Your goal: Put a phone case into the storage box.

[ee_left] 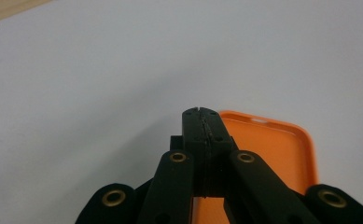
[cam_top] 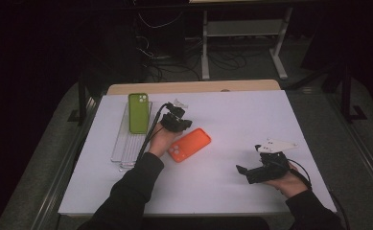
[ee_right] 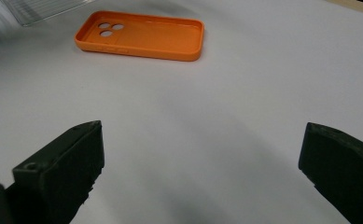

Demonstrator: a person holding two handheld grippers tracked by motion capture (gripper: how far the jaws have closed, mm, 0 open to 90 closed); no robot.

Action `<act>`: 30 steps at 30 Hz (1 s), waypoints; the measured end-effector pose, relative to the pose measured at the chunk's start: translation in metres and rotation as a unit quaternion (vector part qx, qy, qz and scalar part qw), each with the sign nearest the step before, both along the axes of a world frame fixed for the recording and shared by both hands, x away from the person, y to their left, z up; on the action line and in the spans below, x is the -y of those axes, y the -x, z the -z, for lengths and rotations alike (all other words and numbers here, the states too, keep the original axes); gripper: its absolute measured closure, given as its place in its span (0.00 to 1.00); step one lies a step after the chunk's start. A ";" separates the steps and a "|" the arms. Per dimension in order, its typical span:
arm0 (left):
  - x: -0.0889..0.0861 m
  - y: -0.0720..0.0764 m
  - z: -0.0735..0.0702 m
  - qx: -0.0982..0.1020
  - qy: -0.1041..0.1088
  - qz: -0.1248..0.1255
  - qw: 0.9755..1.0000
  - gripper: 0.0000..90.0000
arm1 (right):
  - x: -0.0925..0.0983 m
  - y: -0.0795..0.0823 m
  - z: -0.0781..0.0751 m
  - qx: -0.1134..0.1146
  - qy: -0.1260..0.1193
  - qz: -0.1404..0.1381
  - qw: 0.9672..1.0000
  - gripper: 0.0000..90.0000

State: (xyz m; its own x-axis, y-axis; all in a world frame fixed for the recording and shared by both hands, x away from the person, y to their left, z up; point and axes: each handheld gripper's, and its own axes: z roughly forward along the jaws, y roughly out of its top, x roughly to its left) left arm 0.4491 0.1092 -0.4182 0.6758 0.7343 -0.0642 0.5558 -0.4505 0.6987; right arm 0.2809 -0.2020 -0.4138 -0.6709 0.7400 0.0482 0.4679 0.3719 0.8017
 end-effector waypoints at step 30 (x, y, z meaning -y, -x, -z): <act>0.029 0.016 0.019 -0.059 0.005 0.097 0.994 1.00 | 0.002 0.001 -0.002 0.001 -0.005 0.005 1.000 0.00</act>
State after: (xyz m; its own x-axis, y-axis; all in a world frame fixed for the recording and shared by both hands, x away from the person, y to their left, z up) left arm 0.4332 0.0804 -0.4374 0.7913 0.5906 -0.1581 0.5383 -0.5504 0.6381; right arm 0.2801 -0.2041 -0.4123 -0.6639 0.7458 0.0548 0.4697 0.3589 0.8066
